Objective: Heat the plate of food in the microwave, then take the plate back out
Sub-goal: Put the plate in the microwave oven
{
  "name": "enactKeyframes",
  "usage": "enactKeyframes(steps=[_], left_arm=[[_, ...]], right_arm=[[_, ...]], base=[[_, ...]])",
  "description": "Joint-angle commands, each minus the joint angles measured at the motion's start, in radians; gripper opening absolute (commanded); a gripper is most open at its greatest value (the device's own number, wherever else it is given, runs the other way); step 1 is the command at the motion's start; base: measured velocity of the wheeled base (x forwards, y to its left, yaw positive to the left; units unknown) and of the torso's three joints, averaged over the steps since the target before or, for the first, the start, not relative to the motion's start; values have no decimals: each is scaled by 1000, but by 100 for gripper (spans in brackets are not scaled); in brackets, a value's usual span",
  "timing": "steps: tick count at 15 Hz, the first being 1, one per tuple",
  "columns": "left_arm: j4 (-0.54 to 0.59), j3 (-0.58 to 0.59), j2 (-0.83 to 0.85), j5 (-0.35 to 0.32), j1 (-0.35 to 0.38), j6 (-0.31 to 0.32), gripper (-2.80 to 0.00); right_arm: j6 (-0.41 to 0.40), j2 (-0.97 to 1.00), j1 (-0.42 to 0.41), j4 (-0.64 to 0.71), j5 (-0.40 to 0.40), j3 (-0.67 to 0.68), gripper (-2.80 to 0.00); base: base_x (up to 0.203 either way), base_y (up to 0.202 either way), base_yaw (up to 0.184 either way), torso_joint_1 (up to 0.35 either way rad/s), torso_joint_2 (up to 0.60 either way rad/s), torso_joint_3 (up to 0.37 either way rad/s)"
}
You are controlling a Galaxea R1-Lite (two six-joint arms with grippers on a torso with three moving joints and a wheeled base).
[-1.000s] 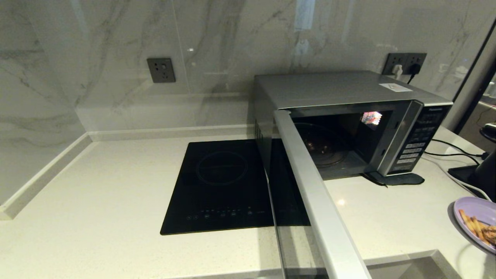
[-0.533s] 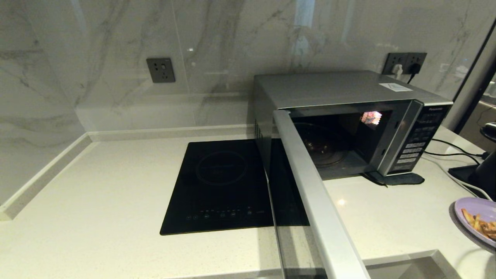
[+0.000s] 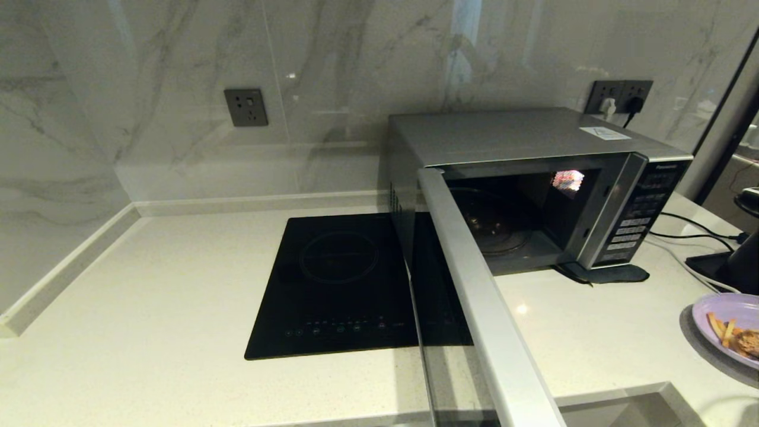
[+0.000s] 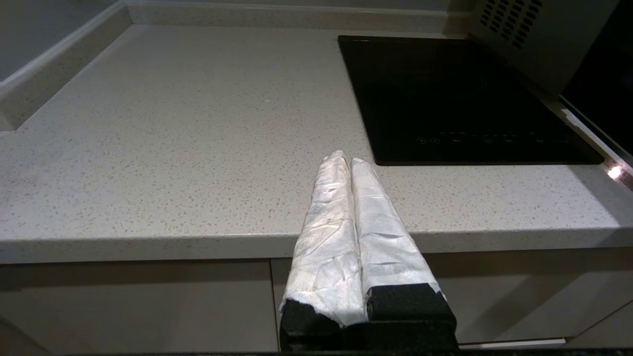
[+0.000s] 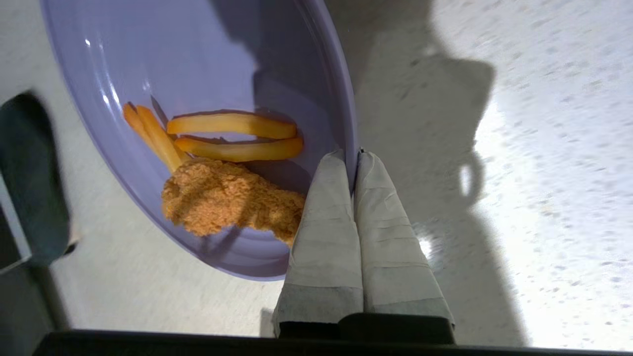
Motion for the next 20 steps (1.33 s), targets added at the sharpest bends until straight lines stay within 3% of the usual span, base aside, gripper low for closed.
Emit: enactKeyframes(steps=[1,5,10,12,18,20], left_arm=[[0,0,2,1,0,-1,-280],[0,0,2,1,0,-1,-280],[0,0,2,1,0,-1,-280],[0,0,2,1,0,-1,-280],[0,0,2,1,0,-1,-280],[0,0,2,1,0,-1,-280]], right_arm=[[3,-22,-3,2,21,20,-280],[0,-42,-4,2,116,34,-280],[-37,-137,21,7,302,59,-280],[-36,-180,75,8,338,92,-280],[-22,-285,285,8,344,214,-280],[20,-309,360,8,344,229,-280]], base=[[0,0,0,0,0,0],[0,0,0,0,0,0],[0,0,0,0,0,0],[0,0,0,0,0,0],[0,0,0,0,0,0],[0,0,0,0,0,0]])
